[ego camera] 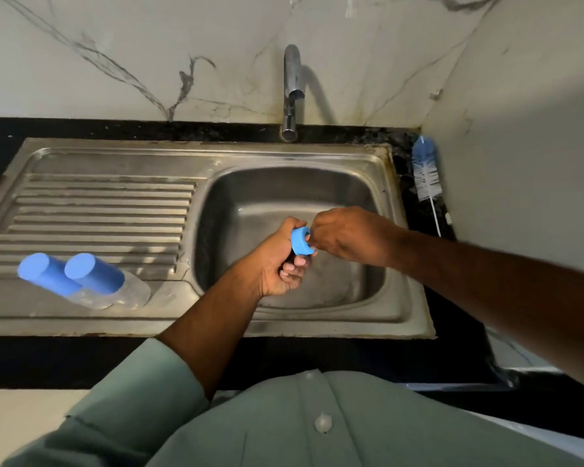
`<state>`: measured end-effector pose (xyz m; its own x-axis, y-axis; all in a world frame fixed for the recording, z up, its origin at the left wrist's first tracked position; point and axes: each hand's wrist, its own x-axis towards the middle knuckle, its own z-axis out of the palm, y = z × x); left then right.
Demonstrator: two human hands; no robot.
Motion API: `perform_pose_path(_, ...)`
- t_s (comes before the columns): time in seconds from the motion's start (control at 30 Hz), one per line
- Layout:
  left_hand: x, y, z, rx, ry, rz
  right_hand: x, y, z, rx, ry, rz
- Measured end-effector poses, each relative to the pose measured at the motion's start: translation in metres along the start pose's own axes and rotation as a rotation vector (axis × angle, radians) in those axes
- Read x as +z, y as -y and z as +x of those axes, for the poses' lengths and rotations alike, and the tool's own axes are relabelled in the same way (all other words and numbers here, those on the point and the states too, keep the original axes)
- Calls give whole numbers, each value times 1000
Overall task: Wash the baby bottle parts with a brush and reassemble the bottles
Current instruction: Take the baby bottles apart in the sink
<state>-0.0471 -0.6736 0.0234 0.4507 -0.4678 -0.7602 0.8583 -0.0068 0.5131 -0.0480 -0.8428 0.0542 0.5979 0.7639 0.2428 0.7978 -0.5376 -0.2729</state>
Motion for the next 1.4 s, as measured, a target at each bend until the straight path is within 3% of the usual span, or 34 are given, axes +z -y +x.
perform_pose_path(0.13,0,8,5,174,-101,51,20,-1,5,497,-221,510)
perform_pose_path(0.27,-3,0,3,323,-124,17,30,-2,3,621,-292,797)
perform_pose_path(0.4,2,-1,6,335,-154,24,37,-3,2,558,-353,607)
perform_pose_path(0.5,9,3,14,341,-236,86,35,-9,6,396,-184,336)
perform_pose_path(0.6,10,2,27,362,-249,77,37,-14,13,483,-91,199)
perform_pose_path(0.77,5,-6,38,304,-171,-92,47,-17,25,840,-302,531)
perform_pose_path(0.87,-4,-5,38,275,-99,-125,48,-15,19,868,-295,836)
perform_pose_path(0.93,-5,-2,38,241,-95,-116,51,-19,12,834,-252,790)
perform_pose_path(1.03,-2,4,38,216,-116,-97,54,-24,3,800,-316,778)
perform_pose_path(1.13,-1,7,38,227,-137,-79,59,-27,-1,941,-355,986)
perform_pose_path(1.23,3,8,37,227,-141,-81,59,-29,0,1039,-306,1045)
perform_pose_path(1.33,10,15,39,229,-164,-58,64,-24,7,1011,-88,726)
perform_pose_path(1.4,8,16,41,256,-172,-84,66,-19,15,974,-45,481)
